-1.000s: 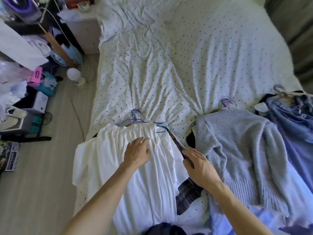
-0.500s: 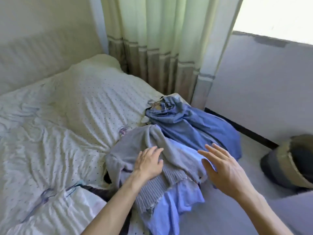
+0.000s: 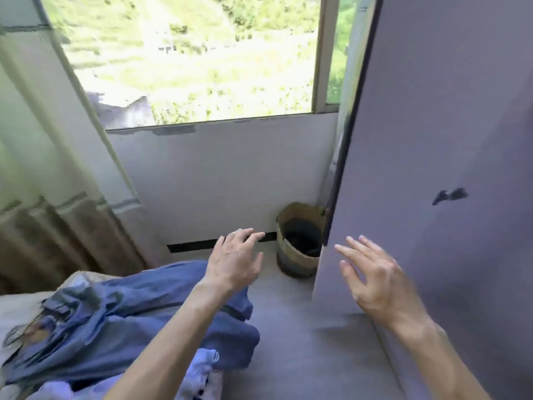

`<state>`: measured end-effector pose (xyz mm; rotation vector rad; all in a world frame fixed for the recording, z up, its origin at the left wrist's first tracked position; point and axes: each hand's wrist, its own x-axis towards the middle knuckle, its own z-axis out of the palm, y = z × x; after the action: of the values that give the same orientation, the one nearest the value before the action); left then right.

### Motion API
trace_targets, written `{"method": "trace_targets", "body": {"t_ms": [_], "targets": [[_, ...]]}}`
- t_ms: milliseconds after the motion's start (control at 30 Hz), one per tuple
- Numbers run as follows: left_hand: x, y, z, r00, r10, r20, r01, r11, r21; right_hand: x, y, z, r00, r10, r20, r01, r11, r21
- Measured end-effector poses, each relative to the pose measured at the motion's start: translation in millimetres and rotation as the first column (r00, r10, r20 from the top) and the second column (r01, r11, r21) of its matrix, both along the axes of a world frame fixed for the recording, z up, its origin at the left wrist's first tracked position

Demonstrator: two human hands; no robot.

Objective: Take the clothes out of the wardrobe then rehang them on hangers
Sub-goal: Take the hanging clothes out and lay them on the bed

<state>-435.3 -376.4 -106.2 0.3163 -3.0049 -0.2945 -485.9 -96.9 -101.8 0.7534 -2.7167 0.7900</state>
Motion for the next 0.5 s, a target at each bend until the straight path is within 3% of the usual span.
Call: {"method": "trace_targets", "body": {"t_ms": [133, 233, 500], "targets": [[-92.7, 71.7, 6.4, 0.963, -0.27, -0.024, 0.27, 0.963, 0.016, -15.8, 69.1, 3.0, 0.967, -0.256, 0.006, 0.256, 0.967, -0.001], [-150.1, 131.6, 11.3, 0.881, -0.472, -0.043, 0.473, 0.881, 0.017, -19.4, 115.5, 8.1, 0.902, -0.431, -0.028, 0.431, 0.902, 0.001], [-243.0, 270.4, 47.5, 0.562, -0.817, -0.128, 0.825, 0.564, 0.02, 3.1, 201.4, 23.9, 0.572, -0.817, -0.073, 0.82, 0.573, 0.006]]}}
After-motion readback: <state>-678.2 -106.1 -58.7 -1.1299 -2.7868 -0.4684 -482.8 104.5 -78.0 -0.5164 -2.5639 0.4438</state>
